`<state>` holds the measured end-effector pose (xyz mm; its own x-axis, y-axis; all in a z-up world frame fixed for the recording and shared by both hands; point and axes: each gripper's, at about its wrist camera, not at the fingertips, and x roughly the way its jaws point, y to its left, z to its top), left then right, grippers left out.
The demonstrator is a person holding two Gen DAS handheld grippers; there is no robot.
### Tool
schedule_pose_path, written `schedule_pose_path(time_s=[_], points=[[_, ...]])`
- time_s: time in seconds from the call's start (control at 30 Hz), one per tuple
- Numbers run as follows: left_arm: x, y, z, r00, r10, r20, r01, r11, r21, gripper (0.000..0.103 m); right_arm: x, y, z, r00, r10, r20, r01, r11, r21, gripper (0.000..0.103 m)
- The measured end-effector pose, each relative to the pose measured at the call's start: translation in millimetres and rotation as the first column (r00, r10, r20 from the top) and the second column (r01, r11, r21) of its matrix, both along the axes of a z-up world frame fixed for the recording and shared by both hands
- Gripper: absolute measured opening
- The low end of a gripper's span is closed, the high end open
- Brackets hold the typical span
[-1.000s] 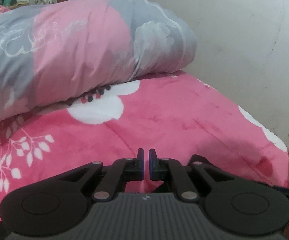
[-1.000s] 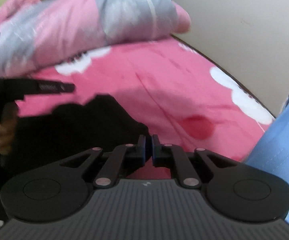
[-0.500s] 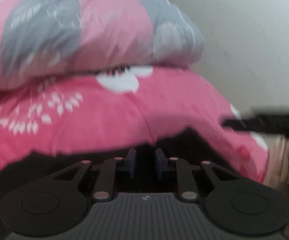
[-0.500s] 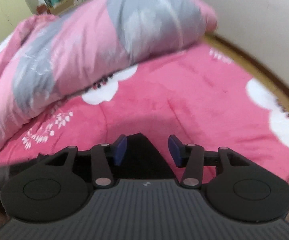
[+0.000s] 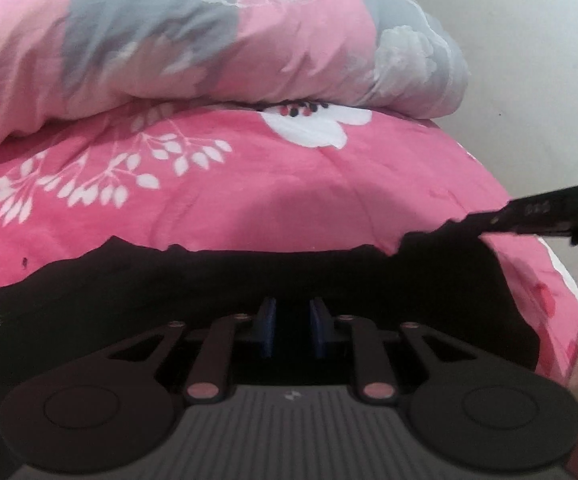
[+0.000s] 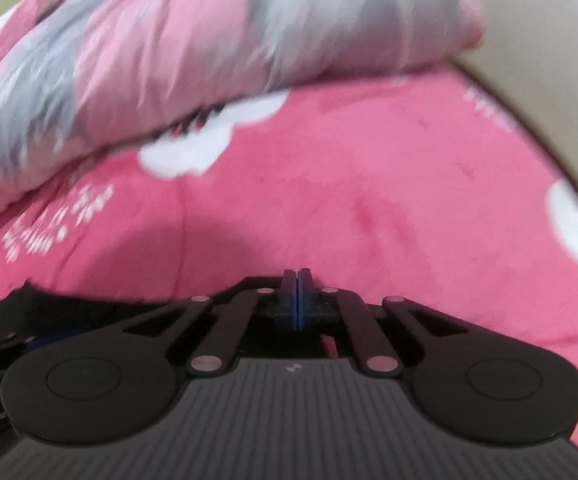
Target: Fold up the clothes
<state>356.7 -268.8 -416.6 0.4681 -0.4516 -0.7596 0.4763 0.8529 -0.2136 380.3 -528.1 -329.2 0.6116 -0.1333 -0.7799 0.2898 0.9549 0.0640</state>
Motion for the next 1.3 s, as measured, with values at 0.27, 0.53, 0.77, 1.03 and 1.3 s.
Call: schedule_pose_path(time_s=[0.27,0.53,0.77,1.03,1.3], points=[[2.3,-1.5,-3.8,0.999,0.013,0.038,-0.014,0.999,0.036,0.018,13.8,-6.4,-26.5,0.997,-0.055,-0.046,0.048,0.99,-0.136,0.0],[2.7,-4.0,0.4,0.997,0.016,0.076,-0.019,0.999,0.042,0.017,0.6,-13.6,-6.4,0.992,-0.123,0.01,0.124,0.987,-0.107,0.003],[19.8,-6.1,-6.1,0.994,0.016,0.11,-0.023,0.998,0.067,0.018,-15.3,17.0,27.7,0.994,0.101,0.046,-0.101,0.995,0.007,0.007],[29.4,-6.8,-9.4,0.989,0.048,0.138,-0.06,0.995,0.083,0.013,-8.9,7.8,-29.3,0.989,0.027,-0.144,-0.018,0.998,0.068,0.0],[36.7,-9.0,-10.6,0.988,0.058,0.143,-0.072,0.993,0.096,0.014,-73.3,46.9,5.8,0.991,-0.021,-0.135,0.013,0.998,-0.053,0.009]])
